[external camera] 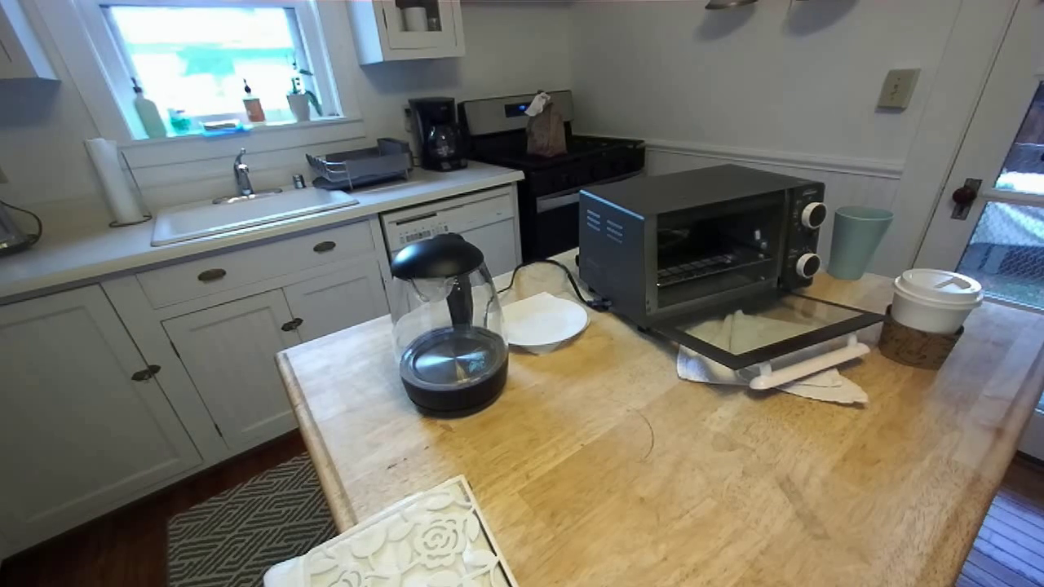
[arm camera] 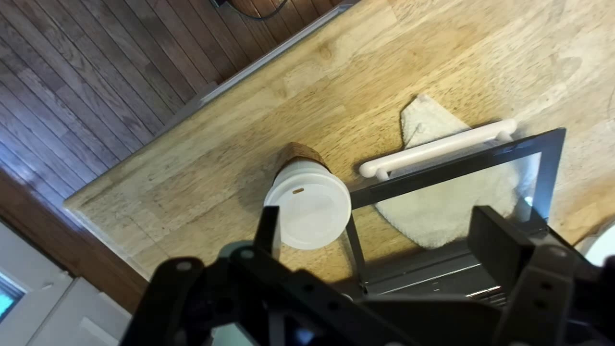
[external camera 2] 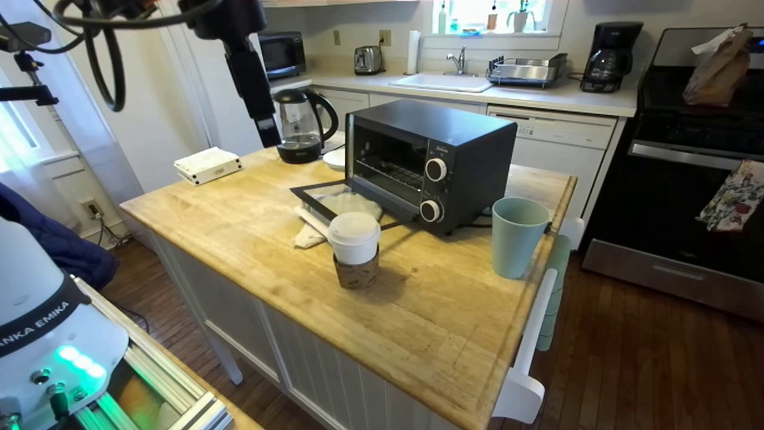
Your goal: Pick up the white coffee cup and put it on the oven
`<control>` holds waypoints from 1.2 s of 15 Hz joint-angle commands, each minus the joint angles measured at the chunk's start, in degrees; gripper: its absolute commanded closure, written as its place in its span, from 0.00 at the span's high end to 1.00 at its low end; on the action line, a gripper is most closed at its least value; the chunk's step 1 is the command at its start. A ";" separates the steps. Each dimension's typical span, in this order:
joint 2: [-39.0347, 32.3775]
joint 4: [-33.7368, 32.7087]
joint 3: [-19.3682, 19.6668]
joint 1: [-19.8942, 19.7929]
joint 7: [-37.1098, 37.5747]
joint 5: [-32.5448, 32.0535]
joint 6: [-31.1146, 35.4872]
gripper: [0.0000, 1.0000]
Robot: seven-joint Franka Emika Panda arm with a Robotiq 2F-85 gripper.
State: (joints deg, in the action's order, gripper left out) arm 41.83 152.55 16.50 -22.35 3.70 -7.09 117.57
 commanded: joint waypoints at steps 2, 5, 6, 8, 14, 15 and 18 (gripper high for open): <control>-10.26 -3.46 2.86 -0.95 0.80 1.53 5.22 1.00; -16.08 -5.62 2.48 -1.09 2.67 1.77 5.67 1.00; -18.15 -6.58 2.31 -1.13 3.64 1.82 4.96 1.00; -21.77 -7.79 2.42 -1.10 5.26 1.95 4.53 1.00; -28.83 -9.69 3.27 -1.69 10.37 1.82 6.44 1.00; -28.62 -9.76 3.34 -1.68 10.63 1.76 5.97 1.00; -28.01 -8.87 3.13 -1.50 9.94 0.90 6.04 1.00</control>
State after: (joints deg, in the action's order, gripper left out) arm 13.84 143.74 19.83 -23.67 13.69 -6.25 123.69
